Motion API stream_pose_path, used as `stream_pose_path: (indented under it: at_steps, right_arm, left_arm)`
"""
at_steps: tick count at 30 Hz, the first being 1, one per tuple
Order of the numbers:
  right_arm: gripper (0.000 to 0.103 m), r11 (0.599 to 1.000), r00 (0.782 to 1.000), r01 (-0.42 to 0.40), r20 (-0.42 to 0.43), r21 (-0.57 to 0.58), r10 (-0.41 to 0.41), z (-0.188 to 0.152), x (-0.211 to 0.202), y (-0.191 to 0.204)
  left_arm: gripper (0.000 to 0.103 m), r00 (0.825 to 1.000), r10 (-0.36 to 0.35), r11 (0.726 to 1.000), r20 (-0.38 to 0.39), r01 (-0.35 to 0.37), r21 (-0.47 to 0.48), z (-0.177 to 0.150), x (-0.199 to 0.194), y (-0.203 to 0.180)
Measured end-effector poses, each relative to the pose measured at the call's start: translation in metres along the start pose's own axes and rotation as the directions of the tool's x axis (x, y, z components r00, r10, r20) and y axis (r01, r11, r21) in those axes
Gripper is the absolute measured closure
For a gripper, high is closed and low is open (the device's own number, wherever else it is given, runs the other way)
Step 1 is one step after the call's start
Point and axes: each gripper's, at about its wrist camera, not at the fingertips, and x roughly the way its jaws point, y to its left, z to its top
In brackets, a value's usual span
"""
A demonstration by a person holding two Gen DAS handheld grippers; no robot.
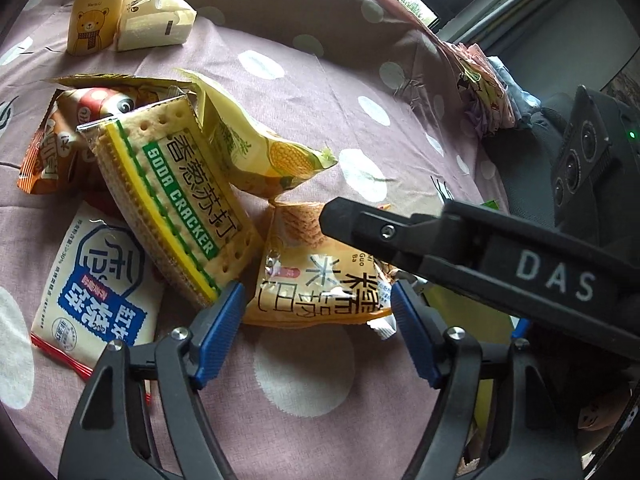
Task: Organize snacks
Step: 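Close the right gripper on the yellow rice-cracker packet and lift it, then carry the yellow packet into the green box and open the right gripper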
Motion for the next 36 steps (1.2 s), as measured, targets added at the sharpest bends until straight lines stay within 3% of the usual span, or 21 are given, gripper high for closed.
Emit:
stream_pose_path:
  at_steps: [1,7,11,14,21,30,36]
  right_arm:
    - [0.060,1.000,1.000,0.004,0.000,0.004,-0.004,0.001,0.002,-0.001]
    - [0.066,0.999,1.000,0.020,0.006,-0.035,-0.020,-0.004,0.003,0.002]
    - [0.067,0.998,0.999,-0.051,0.003,-0.022,0.051,-0.007,-0.004,0.002]
    - [0.066,0.998,0.999,-0.038,0.030,-0.040,0.040,-0.010,-0.012,0.008]
    - [0.067,0.996,0.994,-0.069,0.081,-0.064,0.074,-0.017,-0.034,0.015]
    - [0.067,0.992,0.968,-0.118,0.218,-0.046,0.125,-0.028,-0.093,-0.001]
    - [0.067,0.992,0.947,-0.124,0.298,0.006,0.117,-0.029,-0.125,-0.030]
  left_arm:
    - [0.030,1.000,-0.012,1.000,0.000,0.012,-0.003,0.000,0.000,0.001]
    - [0.036,1.000,-0.010,0.999,0.020,0.009,0.034,0.000,-0.008,-0.007]
    - [0.040,0.998,0.020,0.996,0.057,-0.024,0.085,-0.001,-0.021,-0.018]
    - [0.048,0.997,0.027,0.994,0.069,-0.034,0.108,-0.002,-0.029,-0.025]
    - [0.048,0.989,0.054,0.977,0.134,-0.080,0.198,-0.007,-0.050,-0.043]
    - [0.051,0.975,0.019,0.921,0.222,-0.103,0.375,-0.012,-0.070,-0.101]
    - [0.051,0.977,-0.028,0.887,0.212,-0.074,0.457,-0.014,-0.062,-0.135]
